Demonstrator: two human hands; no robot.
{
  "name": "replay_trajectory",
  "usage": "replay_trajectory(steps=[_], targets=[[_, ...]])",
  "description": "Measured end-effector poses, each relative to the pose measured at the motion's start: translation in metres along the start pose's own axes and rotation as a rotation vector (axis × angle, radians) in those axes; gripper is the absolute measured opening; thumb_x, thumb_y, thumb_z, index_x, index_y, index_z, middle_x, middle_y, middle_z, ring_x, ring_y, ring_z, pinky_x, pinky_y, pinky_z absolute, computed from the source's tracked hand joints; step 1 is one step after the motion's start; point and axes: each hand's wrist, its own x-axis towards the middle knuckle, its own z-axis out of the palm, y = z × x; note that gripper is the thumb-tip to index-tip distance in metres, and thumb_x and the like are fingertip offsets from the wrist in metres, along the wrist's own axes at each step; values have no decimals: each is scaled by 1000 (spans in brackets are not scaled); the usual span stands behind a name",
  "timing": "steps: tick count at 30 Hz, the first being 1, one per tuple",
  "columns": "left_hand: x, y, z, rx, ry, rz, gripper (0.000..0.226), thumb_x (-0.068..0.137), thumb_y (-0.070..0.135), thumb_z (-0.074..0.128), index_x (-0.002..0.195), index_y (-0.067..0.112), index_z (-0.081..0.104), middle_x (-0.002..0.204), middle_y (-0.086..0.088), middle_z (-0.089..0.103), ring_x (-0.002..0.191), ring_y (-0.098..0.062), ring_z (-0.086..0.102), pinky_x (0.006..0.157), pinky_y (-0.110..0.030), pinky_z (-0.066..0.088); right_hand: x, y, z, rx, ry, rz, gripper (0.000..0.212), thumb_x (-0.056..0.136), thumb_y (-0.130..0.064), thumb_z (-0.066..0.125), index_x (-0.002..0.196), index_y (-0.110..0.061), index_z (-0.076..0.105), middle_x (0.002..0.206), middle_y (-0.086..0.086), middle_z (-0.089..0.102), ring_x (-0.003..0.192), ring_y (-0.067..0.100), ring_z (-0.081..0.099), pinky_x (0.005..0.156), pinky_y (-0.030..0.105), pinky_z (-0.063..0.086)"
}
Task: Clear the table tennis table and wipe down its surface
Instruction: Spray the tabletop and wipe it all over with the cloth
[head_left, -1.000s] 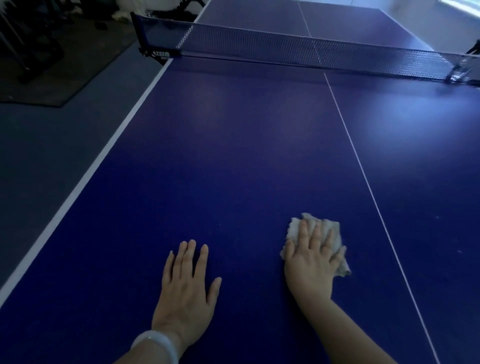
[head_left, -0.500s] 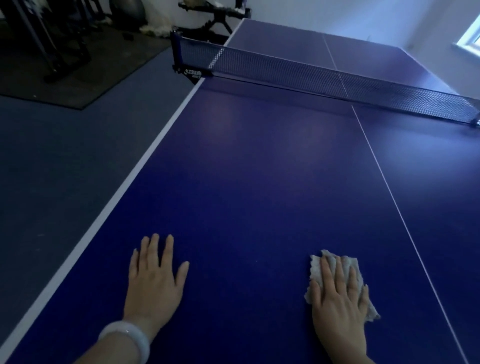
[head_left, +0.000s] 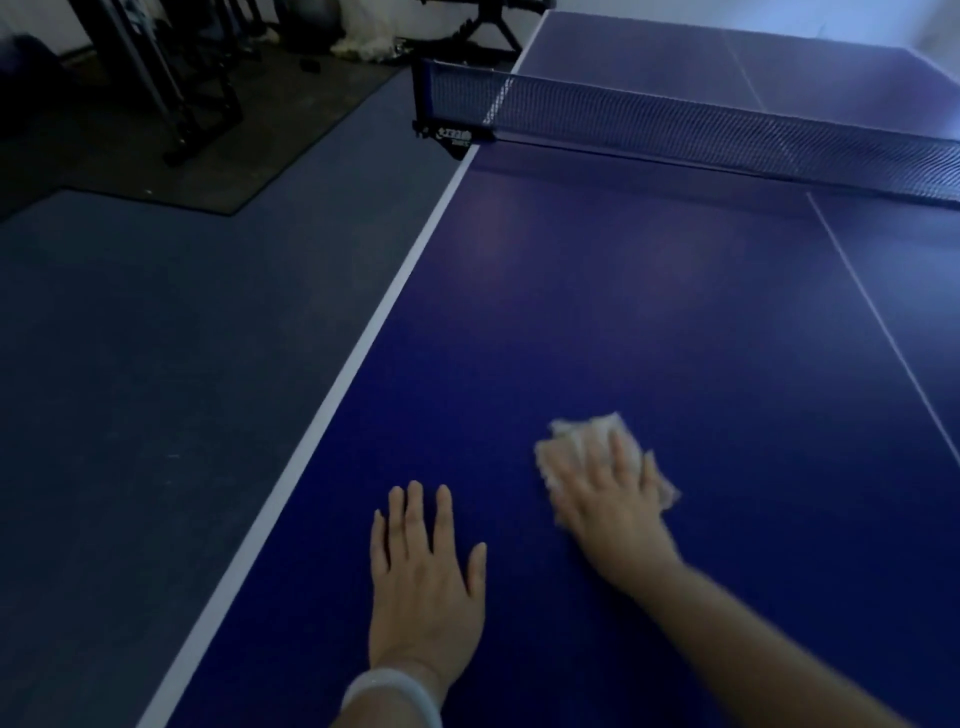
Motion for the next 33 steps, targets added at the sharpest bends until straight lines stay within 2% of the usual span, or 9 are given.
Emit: replay_trajectory(steps=[5,7,10,12,15,19,24,29,33], targets=[[-1,0,1,-18,-1,13,73,95,57,9,153,15,25,159,-17,22,149,-32,12,120,-52,18,75,55,-37,302,-34,696,58,104,-45,19,154,-39,-8,163,4,-18,146,43,-18,113,70,-3],[-2,-1,2,-7,2,26,74,95,57,7,153,15,22,160,-17,20,150,-31,9,121,-52,15,85,17,-32,240,-14,617,62,103,-46,23,155,-33,-10,163,7,-19,146,45,-15,112,72,-1],[-1,-1,0,-6,25,25,74,94,56,7,154,14,22,160,-17,20,150,-32,10,121,-51,14,69,-55,-14,172,81,137,62,102,-50,22,155,-34,-6,163,5,-17,147,39,-19,114,65,-5],[-2,-2,1,5,24,30,76,93,56,2,155,15,17,161,-17,15,150,-32,6,121,-51,9,47,-58,-8,149,76,-15,59,100,-53,13,155,-37,-3,164,-1,-15,147,31,-24,118,60,-9],[-1,-2,4,-3,47,27,77,92,56,1,155,15,17,161,-17,15,150,-32,7,122,-50,7,16,-1,-4,62,95,172,64,100,-48,24,156,-31,-2,163,3,-17,147,40,-20,116,67,3],[0,-3,9,-36,54,24,73,96,56,5,155,15,13,161,-18,11,150,-32,3,122,-50,3,-57,34,-13,299,29,784,62,103,-47,18,155,-34,-12,163,10,-19,148,40,-17,116,66,2],[-1,-4,8,-64,73,30,72,96,55,20,155,13,17,160,-19,15,149,-33,7,121,-51,7,-180,-35,26,86,52,172,58,102,-47,15,157,-31,3,165,1,-11,150,34,-13,119,59,3],[-2,-7,5,-152,82,66,68,96,50,37,151,11,27,158,-20,19,149,-33,9,122,-50,6,-259,12,31,120,110,715,60,96,-52,2,154,-40,-10,159,-10,-28,147,20,-28,121,53,-4],[-5,-13,2,-301,113,97,59,98,41,45,148,12,35,159,-14,20,149,-27,8,122,-44,0,-268,4,33,198,137,753,61,99,-48,17,153,-43,-11,163,-4,-18,148,17,-23,122,47,-9]])
